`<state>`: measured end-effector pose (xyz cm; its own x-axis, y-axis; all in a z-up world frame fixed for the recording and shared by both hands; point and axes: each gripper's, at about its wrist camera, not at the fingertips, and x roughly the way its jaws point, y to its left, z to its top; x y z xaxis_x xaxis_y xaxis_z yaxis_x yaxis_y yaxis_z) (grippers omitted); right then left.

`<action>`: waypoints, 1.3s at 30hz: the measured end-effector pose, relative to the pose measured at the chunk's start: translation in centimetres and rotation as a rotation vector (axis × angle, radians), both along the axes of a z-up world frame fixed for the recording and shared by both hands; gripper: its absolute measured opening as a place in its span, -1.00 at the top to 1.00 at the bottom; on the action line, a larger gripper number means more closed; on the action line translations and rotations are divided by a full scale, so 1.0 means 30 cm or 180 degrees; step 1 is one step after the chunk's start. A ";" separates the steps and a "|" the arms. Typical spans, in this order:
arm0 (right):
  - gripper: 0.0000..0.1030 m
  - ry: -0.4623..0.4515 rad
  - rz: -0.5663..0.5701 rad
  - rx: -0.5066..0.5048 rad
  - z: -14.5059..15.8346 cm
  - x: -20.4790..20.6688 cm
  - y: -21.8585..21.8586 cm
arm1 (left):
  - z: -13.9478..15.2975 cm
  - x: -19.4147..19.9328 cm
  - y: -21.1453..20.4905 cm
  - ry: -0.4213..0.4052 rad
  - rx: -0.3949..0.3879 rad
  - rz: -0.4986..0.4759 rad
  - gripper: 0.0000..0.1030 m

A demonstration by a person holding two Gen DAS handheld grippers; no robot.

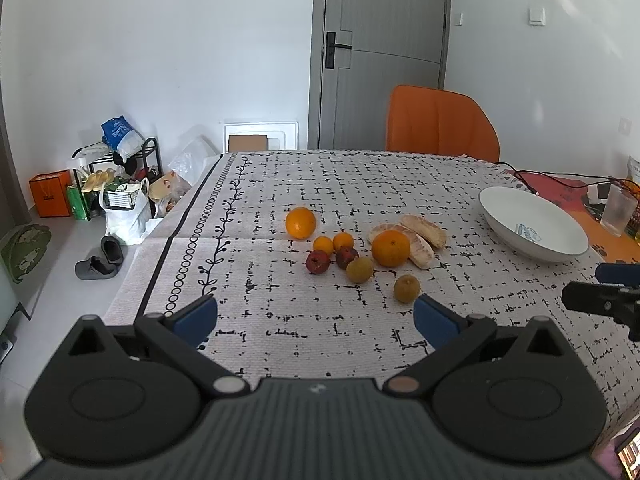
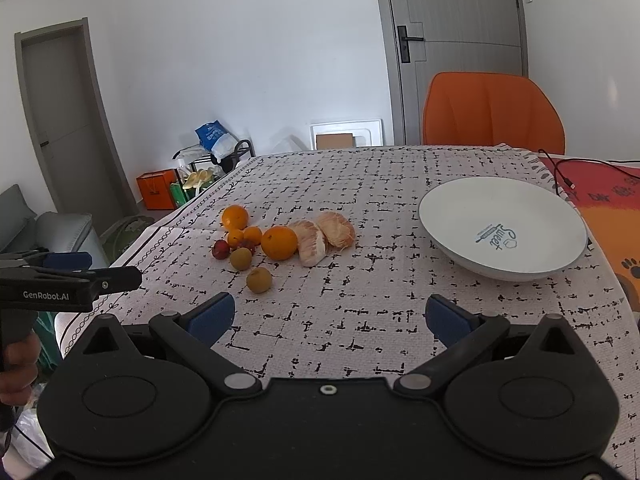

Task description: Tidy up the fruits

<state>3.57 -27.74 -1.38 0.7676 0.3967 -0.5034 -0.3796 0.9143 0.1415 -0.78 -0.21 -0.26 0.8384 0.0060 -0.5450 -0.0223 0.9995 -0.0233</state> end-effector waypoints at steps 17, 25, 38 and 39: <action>-1.00 0.0015 -0.0033 0.0106 -0.023 0.024 -0.022 | -0.024 0.022 0.033 0.0016 -0.0037 0.0065 -1.00; -1.00 0.0037 0.0088 0.0100 -0.054 0.056 0.008 | -0.055 0.049 0.060 0.0014 -0.0097 0.0071 -1.00; -0.66 0.0107 0.0354 0.0207 -0.107 0.139 0.074 | -0.100 0.091 0.095 -0.0055 -0.0192 0.0082 -0.93; -0.65 0.0120 0.0373 0.0203 -0.111 0.147 0.081 | -0.105 0.097 0.099 -0.0042 -0.0205 0.0087 -0.92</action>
